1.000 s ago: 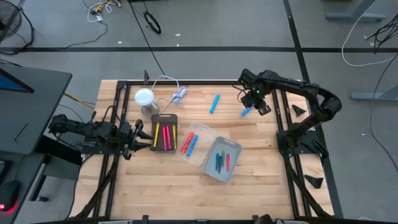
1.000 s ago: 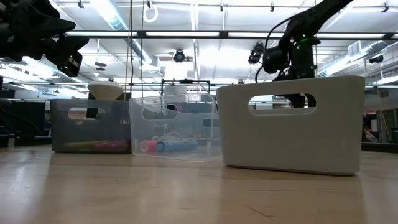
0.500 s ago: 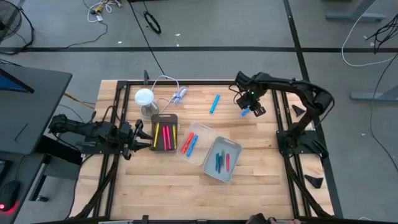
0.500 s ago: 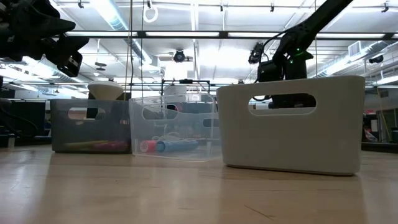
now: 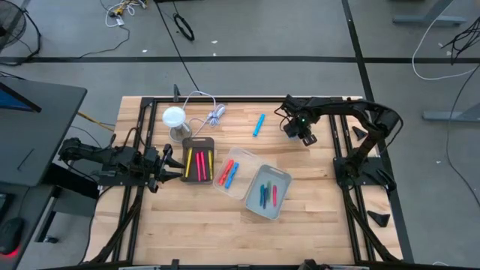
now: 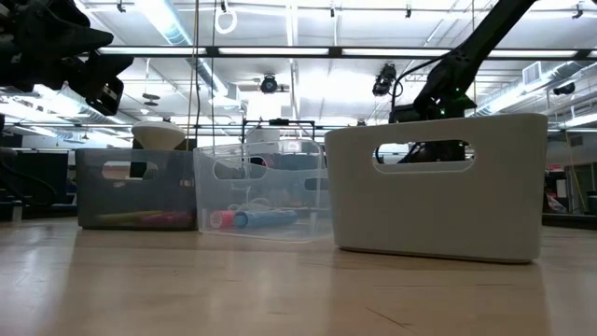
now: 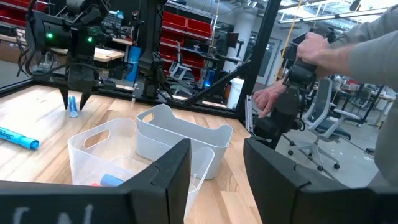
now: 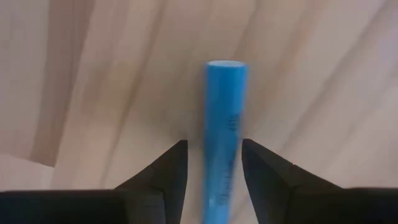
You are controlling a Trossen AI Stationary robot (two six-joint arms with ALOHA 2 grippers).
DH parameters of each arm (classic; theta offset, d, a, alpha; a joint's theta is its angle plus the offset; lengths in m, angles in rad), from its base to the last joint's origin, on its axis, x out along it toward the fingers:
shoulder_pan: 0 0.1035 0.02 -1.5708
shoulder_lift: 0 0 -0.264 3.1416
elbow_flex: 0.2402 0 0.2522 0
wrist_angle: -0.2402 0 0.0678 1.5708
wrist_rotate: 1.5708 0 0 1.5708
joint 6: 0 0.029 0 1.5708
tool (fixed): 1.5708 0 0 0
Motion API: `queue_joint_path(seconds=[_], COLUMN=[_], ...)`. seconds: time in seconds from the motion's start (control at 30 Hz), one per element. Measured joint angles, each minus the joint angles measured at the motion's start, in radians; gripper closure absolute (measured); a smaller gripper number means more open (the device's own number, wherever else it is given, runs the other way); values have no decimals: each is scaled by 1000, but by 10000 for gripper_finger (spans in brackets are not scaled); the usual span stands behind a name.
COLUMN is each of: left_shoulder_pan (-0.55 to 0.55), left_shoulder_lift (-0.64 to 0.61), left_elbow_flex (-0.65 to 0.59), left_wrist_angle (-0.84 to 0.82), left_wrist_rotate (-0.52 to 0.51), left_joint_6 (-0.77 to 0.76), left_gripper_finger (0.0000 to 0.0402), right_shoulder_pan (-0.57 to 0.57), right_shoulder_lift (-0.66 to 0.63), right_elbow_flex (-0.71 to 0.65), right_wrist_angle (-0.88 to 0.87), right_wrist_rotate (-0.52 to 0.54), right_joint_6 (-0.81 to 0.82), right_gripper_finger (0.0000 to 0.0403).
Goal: Pick & Place Markers
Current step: Put the right blue highlighter into the transparent bin
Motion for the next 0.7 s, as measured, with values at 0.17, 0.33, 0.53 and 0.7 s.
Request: queue_joint_path(seconds=[0.17, 0.33, 0.53, 0.7], left_shoulder_pan=[0, 0, 0, 0], left_shoulder_lift=[0, 0, 0, 0], left_elbow_flex=[0, 0, 0, 0], left_wrist_angle=[0, 0, 0, 0], left_wrist_rotate=[0, 0, 0, 0], left_joint_6=[0, 0, 0, 0], left_gripper_finger=[248, 248, 248, 248], right_shoulder_pan=[0, 6, 30, 36], right_shoulder_lift=[31, 55, 36, -8], right_elbow_flex=[3, 3, 23, 78], right_wrist_angle=[-25, -30, -50, -106], right_wrist_rotate=[-8, -7, 25, 18], right_joint_6=[6, 3, 68, 92], right_gripper_finger=[267, 297, 353, 357])
